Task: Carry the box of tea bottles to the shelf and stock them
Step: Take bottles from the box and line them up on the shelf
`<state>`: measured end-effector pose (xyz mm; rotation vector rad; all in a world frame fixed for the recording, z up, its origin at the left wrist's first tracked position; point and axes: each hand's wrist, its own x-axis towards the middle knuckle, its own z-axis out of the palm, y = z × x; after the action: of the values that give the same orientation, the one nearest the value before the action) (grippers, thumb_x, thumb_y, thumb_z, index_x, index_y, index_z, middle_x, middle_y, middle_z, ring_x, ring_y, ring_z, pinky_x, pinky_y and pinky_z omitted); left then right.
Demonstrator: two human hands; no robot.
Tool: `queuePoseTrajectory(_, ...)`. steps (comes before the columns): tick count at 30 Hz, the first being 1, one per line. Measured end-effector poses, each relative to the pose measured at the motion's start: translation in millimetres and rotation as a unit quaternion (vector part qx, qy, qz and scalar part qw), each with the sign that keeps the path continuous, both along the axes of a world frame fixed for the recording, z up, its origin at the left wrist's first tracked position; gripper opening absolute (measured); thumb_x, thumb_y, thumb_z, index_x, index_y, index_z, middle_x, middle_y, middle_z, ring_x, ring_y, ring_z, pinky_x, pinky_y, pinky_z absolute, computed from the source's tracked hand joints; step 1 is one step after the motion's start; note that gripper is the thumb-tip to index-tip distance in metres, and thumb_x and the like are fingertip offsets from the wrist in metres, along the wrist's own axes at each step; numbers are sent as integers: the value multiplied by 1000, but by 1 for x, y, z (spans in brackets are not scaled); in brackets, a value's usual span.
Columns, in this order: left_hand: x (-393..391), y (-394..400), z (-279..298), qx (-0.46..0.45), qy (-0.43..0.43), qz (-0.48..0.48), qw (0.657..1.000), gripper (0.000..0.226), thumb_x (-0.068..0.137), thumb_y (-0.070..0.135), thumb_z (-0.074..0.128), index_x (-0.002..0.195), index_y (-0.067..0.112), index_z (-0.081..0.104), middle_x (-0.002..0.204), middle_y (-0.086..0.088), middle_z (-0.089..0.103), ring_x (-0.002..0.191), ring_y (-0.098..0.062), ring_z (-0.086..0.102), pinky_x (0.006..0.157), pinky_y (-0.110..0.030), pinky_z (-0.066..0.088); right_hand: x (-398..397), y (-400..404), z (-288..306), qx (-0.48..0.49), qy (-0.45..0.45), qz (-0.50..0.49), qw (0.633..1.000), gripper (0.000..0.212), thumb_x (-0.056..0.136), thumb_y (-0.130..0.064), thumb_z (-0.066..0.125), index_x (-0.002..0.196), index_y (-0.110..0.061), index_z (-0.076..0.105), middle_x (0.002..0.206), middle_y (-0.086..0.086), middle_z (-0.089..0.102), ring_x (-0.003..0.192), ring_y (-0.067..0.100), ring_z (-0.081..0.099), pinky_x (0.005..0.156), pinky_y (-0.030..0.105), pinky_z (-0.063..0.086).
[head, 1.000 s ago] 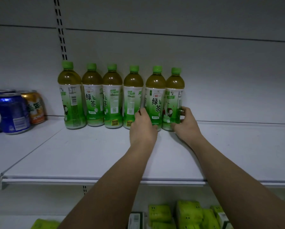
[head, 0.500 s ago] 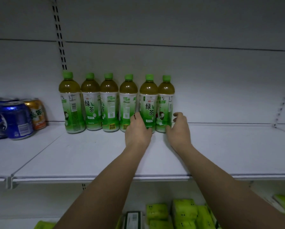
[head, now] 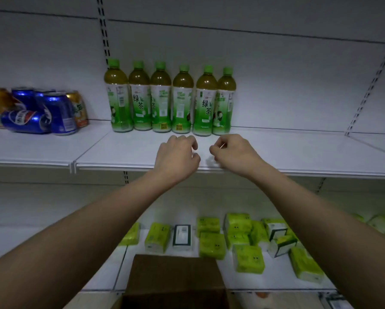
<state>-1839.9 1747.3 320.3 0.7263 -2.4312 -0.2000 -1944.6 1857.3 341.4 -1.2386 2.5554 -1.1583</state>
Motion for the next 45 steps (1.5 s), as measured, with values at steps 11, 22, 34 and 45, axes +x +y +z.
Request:
queuePoseTrajectory(11, 91, 19, -50, -5, 52, -57, 997, 18, 81, 19, 55, 94, 18, 67, 100, -6, 62, 101, -27, 54, 84, -37, 43, 65, 20, -82, 82, -78, 50, 992, 17, 84, -25, 57, 71, -15, 60, 81, 15, 68, 64, 20, 53, 54, 26, 38)
queuePoseTrajectory(22, 172, 109, -315, 447, -83, 64, 888, 11, 93, 14, 53, 96, 17, 63, 98, -5, 68, 91, -22, 65, 75, -29, 49, 133, 79, -330, 294, -290, 67, 908, 37, 84, -20, 51, 53, -20, 30, 51, 1, 29, 47, 17, 29, 59, 32, 24)
queuePoseTrajectory(34, 205, 120, -443, 588, -184, 225, 755, 31, 95, 11, 52, 124, 0, 51, 114, -22, 60, 109, -39, 57, 86, -37, 45, 138, 112, -467, 404, -405, -28, 820, 38, 101, -27, 38, 126, -2, 53, 124, 21, 55, 111, 36, 54, 95, 40, 46)
queuePoseTrajectory(45, 170, 87, -531, 687, -29, 370, 625, 75, 81, 14, 72, 143, 6, 29, 133, -13, 53, 122, -31, 53, 100, -49, 47, 146, 111, -563, 437, -507, -73, 739, 45, 97, -18, 53, 138, 0, 45, 139, 26, 47, 125, 41, 49, 106, 47, 42)
